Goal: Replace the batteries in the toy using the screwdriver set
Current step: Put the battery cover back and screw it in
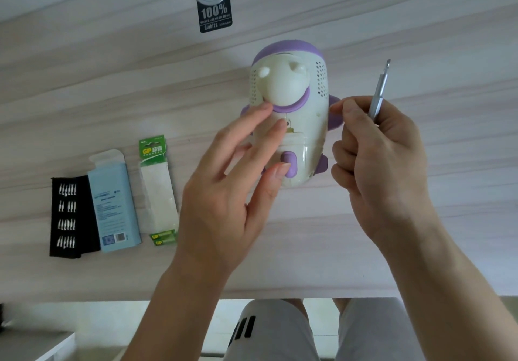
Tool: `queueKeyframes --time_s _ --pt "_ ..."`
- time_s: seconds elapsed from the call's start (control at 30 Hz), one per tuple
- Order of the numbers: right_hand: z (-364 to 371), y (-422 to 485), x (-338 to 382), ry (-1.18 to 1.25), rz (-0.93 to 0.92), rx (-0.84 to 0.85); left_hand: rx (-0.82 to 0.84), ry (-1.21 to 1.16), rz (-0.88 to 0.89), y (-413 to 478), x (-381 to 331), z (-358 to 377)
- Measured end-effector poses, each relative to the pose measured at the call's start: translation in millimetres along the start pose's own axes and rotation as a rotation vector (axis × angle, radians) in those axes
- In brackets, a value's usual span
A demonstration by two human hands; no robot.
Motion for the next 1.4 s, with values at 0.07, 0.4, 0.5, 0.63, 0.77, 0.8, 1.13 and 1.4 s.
queueKeyframes --time_s 0.07,0.4,0.5,0.63,0.77,0.8,1.13,1.4 --pt "0.0 -0.6 0.0 -0.003 -0.004 -0.002 0.003 0.004 0.003 -0.9 -0.1 0.1" --pt "-0.8 -1.1 -2.4 -0.003 -0.016 -0.009 -0.002 0.055 0.006 -1.0 -6.9 1.0" --pt "-0.5 -1.6 -3.5 -0.017 -0.014 -0.007 0.01 0.072 0.022 -0.6 -5.8 -0.8" --pt "-0.5 -4.6 -2.0 -0.033 -0.01 0.008 0.046 0.108 0.055 1.0 -3.3 -4.6" --pt "-8.1 -14.9 4.0 0.07 -0.009 -0.02 0.096 0.12 0.092 2.7 -2.8 -6.3" --pt "-9.9 -18.6 7.0 0.068 -0.025 -0.024 0.113 0.115 0.097 3.0 -2.6 -5.8" --pt "-12.7 -53.5 29.0 0.002 -0.364 -0.162 0.114 -0.031 0.104 7.4 13.2 -3.5" --pt "8.6 -56.4 13.8 0.082 -0.414 -0.261 0.073 -0.11 0.139 9.3 23.2 -2.2"
Point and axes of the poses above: each hand's wrist, its own y-axis towards the middle knuckle, its own z-axis out of the palm, x = y × z, the point moved 5 cm from there along y, towards the middle knuckle, and after that the axes turned 1 degree about x, right-handed, at the moved point
